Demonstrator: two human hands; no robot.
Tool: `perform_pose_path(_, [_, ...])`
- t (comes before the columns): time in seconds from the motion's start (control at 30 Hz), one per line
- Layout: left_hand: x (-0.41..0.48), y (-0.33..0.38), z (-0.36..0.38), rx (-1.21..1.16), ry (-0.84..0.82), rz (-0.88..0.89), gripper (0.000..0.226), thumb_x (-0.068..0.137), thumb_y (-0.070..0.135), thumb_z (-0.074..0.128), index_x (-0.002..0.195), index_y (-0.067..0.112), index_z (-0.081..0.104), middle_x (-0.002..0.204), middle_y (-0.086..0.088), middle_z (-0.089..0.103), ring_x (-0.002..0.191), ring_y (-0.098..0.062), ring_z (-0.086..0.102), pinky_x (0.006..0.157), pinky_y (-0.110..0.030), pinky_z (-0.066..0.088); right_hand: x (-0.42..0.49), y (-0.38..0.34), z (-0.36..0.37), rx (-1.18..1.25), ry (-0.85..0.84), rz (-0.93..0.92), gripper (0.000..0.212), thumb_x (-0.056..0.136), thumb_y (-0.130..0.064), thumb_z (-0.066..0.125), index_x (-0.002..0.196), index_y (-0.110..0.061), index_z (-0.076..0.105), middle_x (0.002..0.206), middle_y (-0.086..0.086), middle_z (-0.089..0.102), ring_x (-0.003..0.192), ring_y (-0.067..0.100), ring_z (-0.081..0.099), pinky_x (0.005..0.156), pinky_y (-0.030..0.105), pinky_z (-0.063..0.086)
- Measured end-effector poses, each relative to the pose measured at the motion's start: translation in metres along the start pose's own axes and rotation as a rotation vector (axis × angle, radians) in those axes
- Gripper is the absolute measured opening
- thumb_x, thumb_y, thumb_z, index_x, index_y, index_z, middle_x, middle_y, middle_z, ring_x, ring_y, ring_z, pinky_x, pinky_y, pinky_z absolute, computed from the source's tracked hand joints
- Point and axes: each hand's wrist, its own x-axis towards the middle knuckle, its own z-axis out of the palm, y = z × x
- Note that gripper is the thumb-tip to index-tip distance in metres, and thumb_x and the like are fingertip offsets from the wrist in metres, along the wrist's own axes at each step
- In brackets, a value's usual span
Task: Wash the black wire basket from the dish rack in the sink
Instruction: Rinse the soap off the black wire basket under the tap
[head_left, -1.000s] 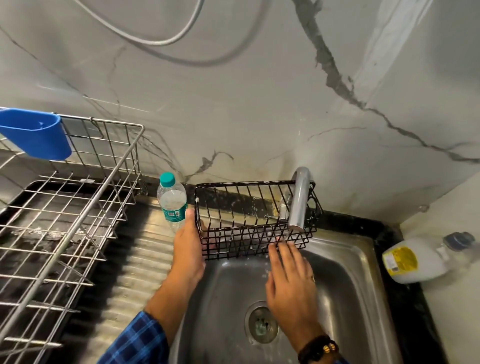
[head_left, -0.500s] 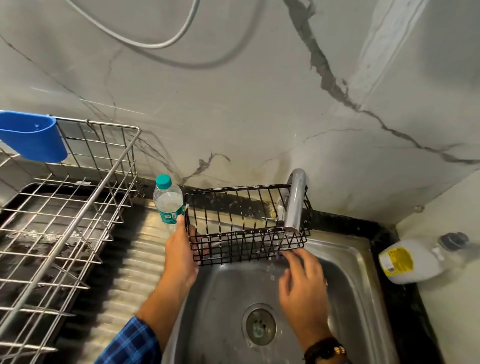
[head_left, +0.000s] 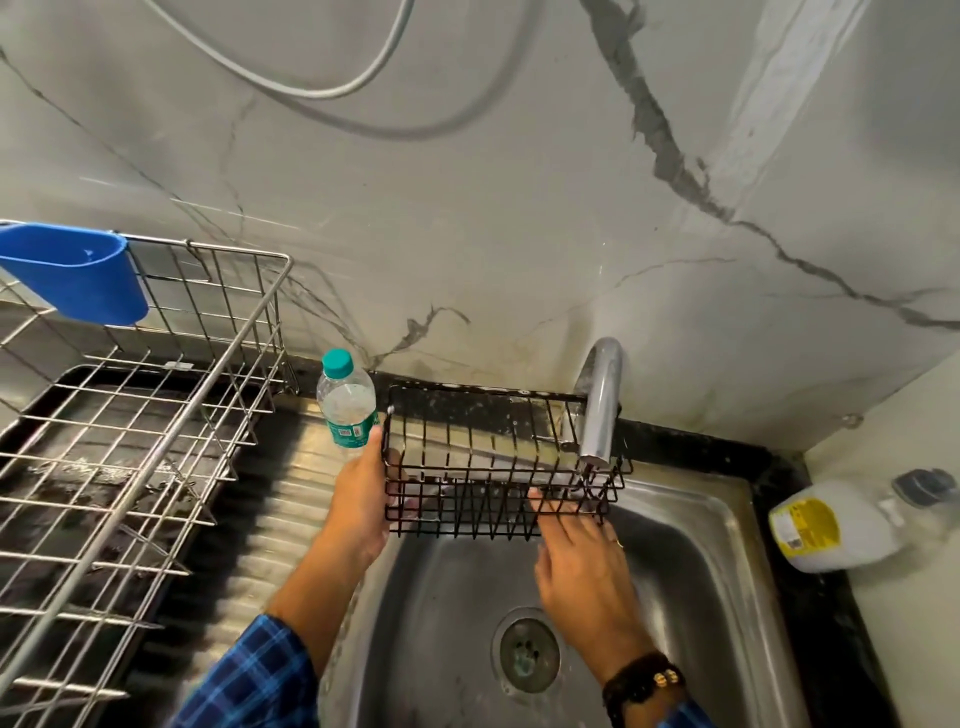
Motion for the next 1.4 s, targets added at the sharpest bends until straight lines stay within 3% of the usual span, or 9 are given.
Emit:
perform_pose_path(0.17, [0.005,-0.011,0.0,-0.031,0.059,0.07,0.038,0.106,0.041,0.042,0.109,0.009,0.063,0.063,0.003,0.072,0.063,-0.016,0.068,0.062,-0.03,0.055,-0.009,0.008,-0.012,0.134,-0.133,-0.085,0.053,0.102,-0.032,0.044,0.153,-0.025,0.033,0.147,-0.005,0.048,0.134,0.012,0.044,0.114,0.031,0.036])
perform_pose_path(0.3, [-0.001,-0.021,0.006,-0.132,0.093,0.008,0.044,0.106,0.045,0.04,0.113,0.01,0.066,0.082,-0.008,0.078,0.078,-0.027,0.074,0.069,-0.038,0.059,-0.031,0.023,-0.004,0.011,0.105,-0.047,0.052,0.089,-0.026,0.042,0.139,-0.017,0.057,0.142,0.005,0.058,0.132,0.025,0.052,0.103,0.05,0.048])
perform_pose_path(0.4, [-0.005,-0.032,0.023,-0.098,0.063,-0.055,0.053,0.103,0.054,0.04,0.119,0.012,0.07,0.103,-0.012,0.078,0.1,-0.033,0.073,0.089,-0.053,0.059,-0.041,0.027,0.002,0.044,0.282,-0.032,0.049,0.086,-0.021,0.046,0.132,-0.017,0.063,0.14,0.008,0.056,0.129,0.03,0.054,0.104,0.056,0.043])
perform_pose_path(0.6, [-0.018,-0.04,0.075,0.048,-0.03,-0.058,0.06,0.103,0.057,0.038,0.108,0.009,0.074,0.091,-0.01,0.079,0.088,-0.03,0.072,0.079,-0.044,0.058,-0.038,0.023,0.002,-0.028,0.388,0.053,0.043,0.085,-0.026,0.049,0.124,-0.018,0.065,0.135,0.008,0.055,0.118,0.03,0.057,0.103,0.059,0.037])
perform_pose_path(0.8, [-0.029,-0.046,0.111,0.06,-0.12,-0.09,0.056,0.107,0.045,0.037,0.089,0.007,0.073,0.071,-0.004,0.077,0.064,-0.015,0.074,0.057,-0.023,0.057,-0.035,0.02,0.004,-0.063,0.466,-0.096,0.044,0.083,-0.012,0.048,0.123,-0.022,0.064,0.131,0.005,0.052,0.121,0.031,0.055,0.101,0.06,0.042])
perform_pose_path(0.93, [-0.027,-0.053,0.113,0.043,-0.111,-0.055,0.061,0.106,0.048,0.037,0.092,0.002,0.074,0.076,-0.01,0.077,0.075,-0.025,0.075,0.069,-0.03,0.057,-0.035,0.008,0.004,-0.121,0.527,-0.08,0.041,0.08,-0.015,0.067,0.12,-0.021,0.066,0.127,0.004,0.057,0.117,0.026,0.056,0.098,0.059,0.043])
perform_pose_path(1.17, [-0.034,-0.056,0.106,0.045,-0.214,-0.035,0.061,0.107,0.044,0.036,0.098,-0.003,0.074,0.081,-0.013,0.078,0.078,-0.021,0.076,0.075,-0.033,0.058,-0.025,-0.017,-0.001,-0.057,0.162,-0.005,0.093,0.043,-0.017,0.089,0.129,-0.011,0.055,0.127,0.007,0.066,0.118,0.027,0.064,0.108,0.062,0.022])
perform_pose_path(1.3, [-0.035,-0.058,0.095,0.07,-0.19,0.002,0.058,0.107,0.046,0.037,0.095,0.006,0.078,0.092,-0.012,0.079,0.09,-0.021,0.076,0.088,-0.037,0.056,-0.017,-0.016,-0.018,0.009,-0.019,-0.144,0.059,0.066,-0.021,0.079,0.119,-0.027,0.055,0.108,-0.008,0.066,0.103,0.016,0.065,0.109,0.059,0.036])
perform_pose_path(1.4, [-0.027,-0.066,0.082,0.059,-0.072,0.007,0.064,0.097,0.065,0.043,0.105,0.011,0.076,0.1,-0.008,0.079,0.098,-0.023,0.075,0.095,-0.041,0.056,-0.033,-0.009,-0.023,0.058,0.088,-0.235,0.052,0.064,-0.027,0.08,0.114,-0.029,0.065,0.115,-0.011,0.069,0.107,0.012,0.067,0.105,0.046,0.042])
